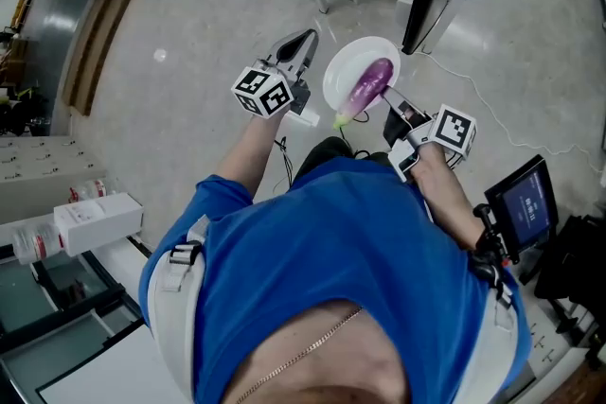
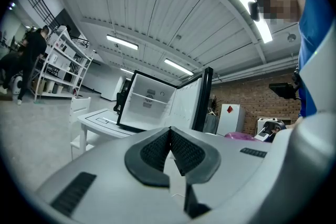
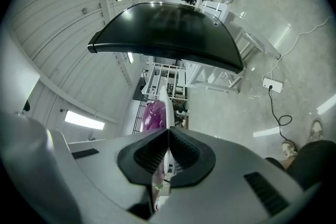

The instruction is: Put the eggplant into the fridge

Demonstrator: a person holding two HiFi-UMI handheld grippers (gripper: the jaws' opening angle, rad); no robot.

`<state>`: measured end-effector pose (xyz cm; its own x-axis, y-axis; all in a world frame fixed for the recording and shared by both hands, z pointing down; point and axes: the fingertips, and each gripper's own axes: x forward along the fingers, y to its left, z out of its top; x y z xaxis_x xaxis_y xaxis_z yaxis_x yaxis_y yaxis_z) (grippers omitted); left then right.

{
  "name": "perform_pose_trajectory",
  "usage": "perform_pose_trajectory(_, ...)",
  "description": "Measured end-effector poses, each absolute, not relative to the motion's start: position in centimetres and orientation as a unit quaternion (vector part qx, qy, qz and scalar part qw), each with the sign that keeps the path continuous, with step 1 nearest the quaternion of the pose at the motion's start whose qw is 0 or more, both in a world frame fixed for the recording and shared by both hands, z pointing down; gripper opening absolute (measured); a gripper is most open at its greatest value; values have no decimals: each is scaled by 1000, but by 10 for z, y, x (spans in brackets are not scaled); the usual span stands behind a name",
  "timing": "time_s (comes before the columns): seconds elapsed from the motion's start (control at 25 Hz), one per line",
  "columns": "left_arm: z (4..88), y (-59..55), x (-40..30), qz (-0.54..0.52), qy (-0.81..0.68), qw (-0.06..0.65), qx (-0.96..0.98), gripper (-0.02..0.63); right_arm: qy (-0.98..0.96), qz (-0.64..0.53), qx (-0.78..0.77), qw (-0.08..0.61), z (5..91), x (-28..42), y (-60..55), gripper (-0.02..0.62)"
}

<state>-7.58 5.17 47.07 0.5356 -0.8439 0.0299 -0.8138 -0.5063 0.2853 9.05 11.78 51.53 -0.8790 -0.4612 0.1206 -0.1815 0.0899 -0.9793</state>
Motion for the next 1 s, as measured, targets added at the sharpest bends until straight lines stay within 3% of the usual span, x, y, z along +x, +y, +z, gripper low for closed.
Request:
perform_pose_trajectory(0.48, 458, 41, -79, -69, -470, 131, 870, 8, 720, -635, -245, 137, 508, 93, 97, 11)
perform_pose_trajectory(1.0, 466, 10, -263, -69, -472, 136, 869, 9, 699, -639, -268, 178, 512, -71, 32, 11)
